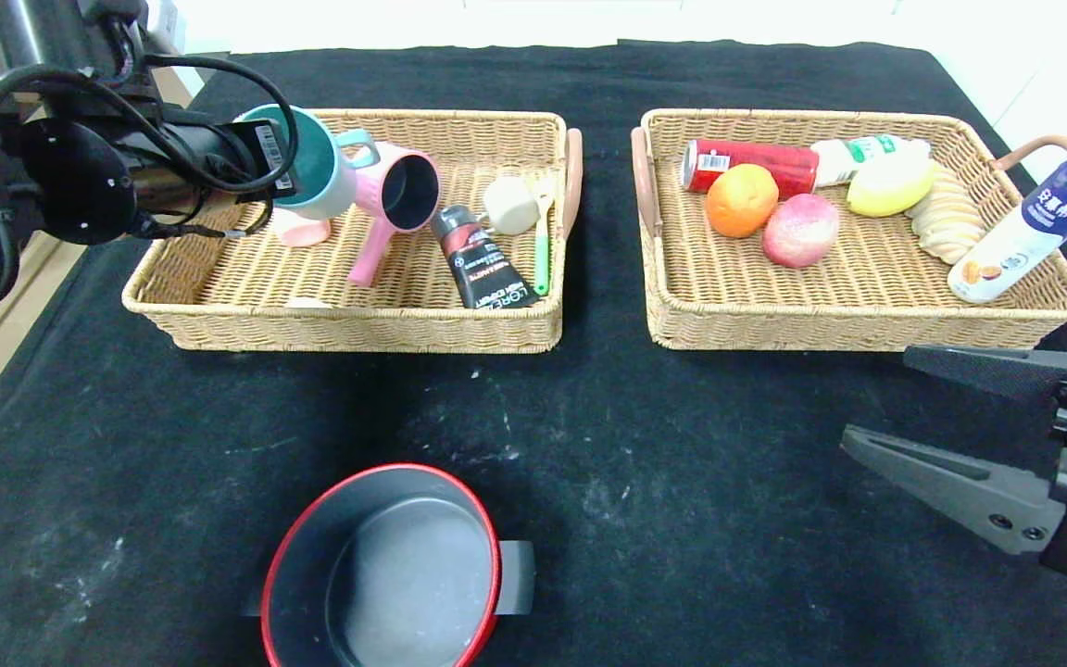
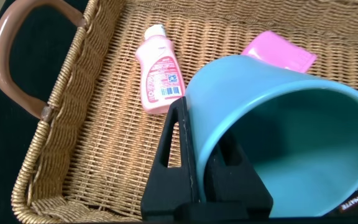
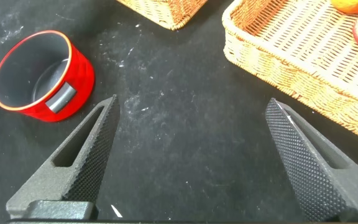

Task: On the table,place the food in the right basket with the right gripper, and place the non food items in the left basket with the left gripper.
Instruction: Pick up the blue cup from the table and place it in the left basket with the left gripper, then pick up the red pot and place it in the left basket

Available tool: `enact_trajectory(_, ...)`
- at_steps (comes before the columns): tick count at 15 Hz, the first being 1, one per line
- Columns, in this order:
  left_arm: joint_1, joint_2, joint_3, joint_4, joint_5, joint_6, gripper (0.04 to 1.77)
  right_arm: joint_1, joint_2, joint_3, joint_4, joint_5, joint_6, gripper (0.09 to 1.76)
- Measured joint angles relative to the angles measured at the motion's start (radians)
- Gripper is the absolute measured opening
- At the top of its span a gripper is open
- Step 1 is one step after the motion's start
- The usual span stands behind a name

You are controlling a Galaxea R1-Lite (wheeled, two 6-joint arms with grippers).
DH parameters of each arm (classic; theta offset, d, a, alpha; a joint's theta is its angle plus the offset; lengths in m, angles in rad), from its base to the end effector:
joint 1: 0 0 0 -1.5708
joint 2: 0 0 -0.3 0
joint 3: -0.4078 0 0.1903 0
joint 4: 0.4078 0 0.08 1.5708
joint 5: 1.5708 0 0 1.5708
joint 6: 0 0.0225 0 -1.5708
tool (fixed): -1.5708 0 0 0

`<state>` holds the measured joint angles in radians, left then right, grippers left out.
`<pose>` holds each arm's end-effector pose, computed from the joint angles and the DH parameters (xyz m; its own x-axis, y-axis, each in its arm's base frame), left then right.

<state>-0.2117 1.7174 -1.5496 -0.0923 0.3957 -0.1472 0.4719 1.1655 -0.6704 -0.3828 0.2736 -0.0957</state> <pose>0.3236 -0.0607 0.3344 0.9805 0.1835 -0.0696 -0.1907 0.9746 -0.1175 0.1507 0.0837 0.2477 0.7293 0.6756 -0.1079 -0.6833 0.7273 -0.0648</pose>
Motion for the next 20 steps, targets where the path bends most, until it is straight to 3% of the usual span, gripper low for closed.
enact_trajectory(6, 0.011, 0.027, -0.004, -0.001, 0.005, 0.0, 0.19, 0.0, 0.0, -0.001, 0.0, -0.001, 0.0, 1.71)
enact_trajectory(9, 0.011, 0.028, -0.002, 0.0, 0.005, -0.001, 0.67, 0.0, 0.0, -0.001, 0.0, -0.001, 0.001, 1.71)
enact_trajectory(12, 0.01, 0.024, 0.004, 0.0, 0.005, -0.001, 1.0, 0.0, 0.001, -0.001, 0.0, -0.001, 0.0, 1.71)
enact_trajectory(16, -0.004, -0.019, 0.042, 0.013, 0.005, 0.001, 1.29, 0.0, 0.002, 0.001, 0.0, -0.001, 0.0, 1.71)
enact_trajectory(20, -0.046, -0.108, 0.122, 0.039, 0.004, 0.003, 1.45, 0.0, 0.002, 0.002, 0.001, -0.001, 0.0, 1.71)
